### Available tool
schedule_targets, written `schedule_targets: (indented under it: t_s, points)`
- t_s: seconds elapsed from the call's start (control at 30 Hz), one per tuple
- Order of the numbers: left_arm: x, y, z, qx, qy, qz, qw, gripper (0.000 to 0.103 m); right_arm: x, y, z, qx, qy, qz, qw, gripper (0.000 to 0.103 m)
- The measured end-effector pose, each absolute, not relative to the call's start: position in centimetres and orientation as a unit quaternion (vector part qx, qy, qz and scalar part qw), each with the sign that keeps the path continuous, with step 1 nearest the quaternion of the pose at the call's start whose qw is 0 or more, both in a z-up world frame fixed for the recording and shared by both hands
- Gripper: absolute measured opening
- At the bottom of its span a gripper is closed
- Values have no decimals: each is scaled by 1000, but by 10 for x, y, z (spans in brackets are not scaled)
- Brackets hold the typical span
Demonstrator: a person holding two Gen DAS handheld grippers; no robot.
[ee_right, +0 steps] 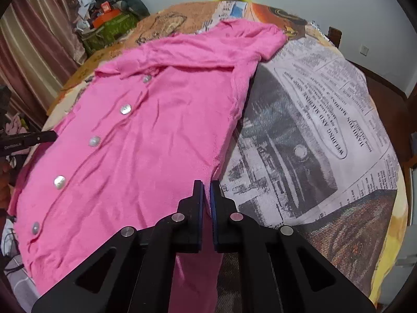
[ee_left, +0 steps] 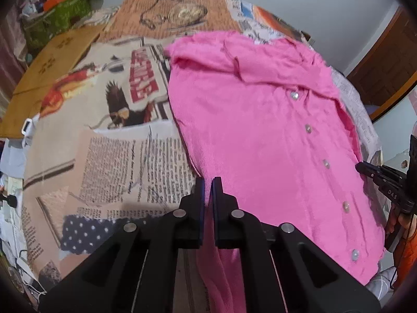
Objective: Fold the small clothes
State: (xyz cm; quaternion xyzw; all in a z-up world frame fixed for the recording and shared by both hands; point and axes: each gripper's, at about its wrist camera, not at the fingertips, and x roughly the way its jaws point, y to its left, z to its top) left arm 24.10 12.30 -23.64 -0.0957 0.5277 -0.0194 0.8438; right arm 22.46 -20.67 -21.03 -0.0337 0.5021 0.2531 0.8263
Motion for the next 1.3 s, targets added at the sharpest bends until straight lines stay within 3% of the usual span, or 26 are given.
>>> schedule_targets:
  t_s: [0.53,0.8,0.9,0.97,1.0,1.03,1.3]
  points:
    - [268,107,-154,-65,431,-34,899,4,241,-213,-138,8,404,268,874,3]
    - [301,113,-164,-66,436,-31,897,4,271,-222,-136,21,402,248,881,3]
    - [307,115,-181,-66,454,-29,888,4,284,-222,-158,22,440,242,865,11]
    - [309,117,-194,-67,466,-29,882,4,292,-220,-172,20,465,235,854,28]
    - [310,118,-200,-68,472,-28,878,4,296,-218,-178,19,472,231,850,42]
    - [310,120,-206,-69,478,-27,875,4,299,-216,-182,17,475,230,849,47]
    - [316,133,-236,-83,505,-19,859,4,322,-194,-205,-37,473,212,855,47]
